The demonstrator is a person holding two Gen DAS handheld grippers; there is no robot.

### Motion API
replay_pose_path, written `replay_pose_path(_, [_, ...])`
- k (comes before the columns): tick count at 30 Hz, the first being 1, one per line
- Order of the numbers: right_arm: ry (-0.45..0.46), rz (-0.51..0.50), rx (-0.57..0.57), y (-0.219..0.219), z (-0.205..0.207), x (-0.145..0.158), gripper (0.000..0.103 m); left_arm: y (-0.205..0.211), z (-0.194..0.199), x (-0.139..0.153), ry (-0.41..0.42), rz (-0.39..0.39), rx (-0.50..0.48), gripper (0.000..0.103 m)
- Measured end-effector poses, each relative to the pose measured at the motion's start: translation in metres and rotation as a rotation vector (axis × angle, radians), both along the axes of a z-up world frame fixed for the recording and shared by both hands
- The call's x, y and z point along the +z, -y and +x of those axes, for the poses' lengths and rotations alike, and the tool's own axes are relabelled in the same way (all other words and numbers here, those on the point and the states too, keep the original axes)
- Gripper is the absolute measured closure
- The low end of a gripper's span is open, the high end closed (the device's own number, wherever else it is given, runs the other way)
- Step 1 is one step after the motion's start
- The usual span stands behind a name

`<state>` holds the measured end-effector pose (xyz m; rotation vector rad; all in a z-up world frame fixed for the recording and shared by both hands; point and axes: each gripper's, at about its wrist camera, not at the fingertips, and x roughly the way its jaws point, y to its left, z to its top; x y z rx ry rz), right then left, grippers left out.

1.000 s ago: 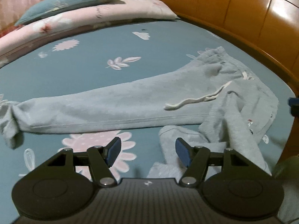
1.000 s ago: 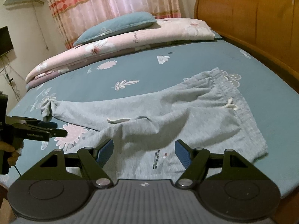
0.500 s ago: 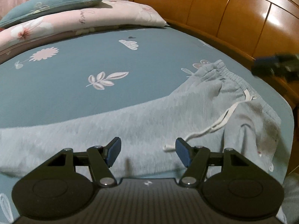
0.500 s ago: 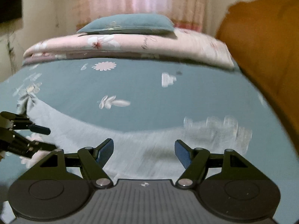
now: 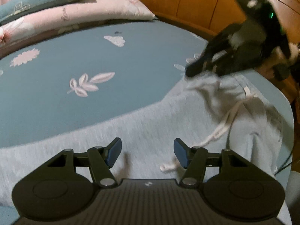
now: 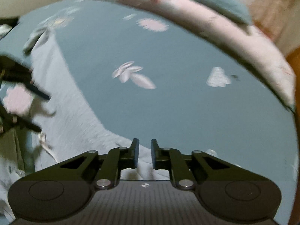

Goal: Fold clothes

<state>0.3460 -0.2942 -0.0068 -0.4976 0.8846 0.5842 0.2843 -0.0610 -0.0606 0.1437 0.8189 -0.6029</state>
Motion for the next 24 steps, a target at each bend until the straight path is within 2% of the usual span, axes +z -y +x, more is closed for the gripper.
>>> replay_pose_path(5, [-0.079,-0.025,0.133,-0.018,0.004,-0.023,0.093,0.001,0.030,0.005,0.015,0.002,0.006,0.043])
replay_pose_path(11, [-0.178,0.008,0.273,-0.024,-0.006,-0.026,0.093,0.006,0.059,0.000,0.031,-0.010,-0.008,0.041])
replay_pose_path(16, [-0.184,-0.004,0.331,-0.030,-0.010,-0.024,0.092,0.010,0.083,-0.011,0.012,-0.055,-0.018,0.041])
replay_pose_path(19, [-0.187,-0.010,0.366,-0.034,-0.012,-0.022,0.093,0.007,0.096,-0.018,0.001,-0.046,0.015,0.041])
replay_pose_path(22, [-0.135,0.020,0.315,-0.026,0.005,-0.009,0.092,-0.002,0.101,-0.021,-0.023,-0.063,0.042,0.041])
replay_pose_path(24, [-0.138,0.030,0.258,-0.018,0.028,-0.008,0.092,-0.006,0.103,-0.024,-0.040,-0.067,0.048,0.041])
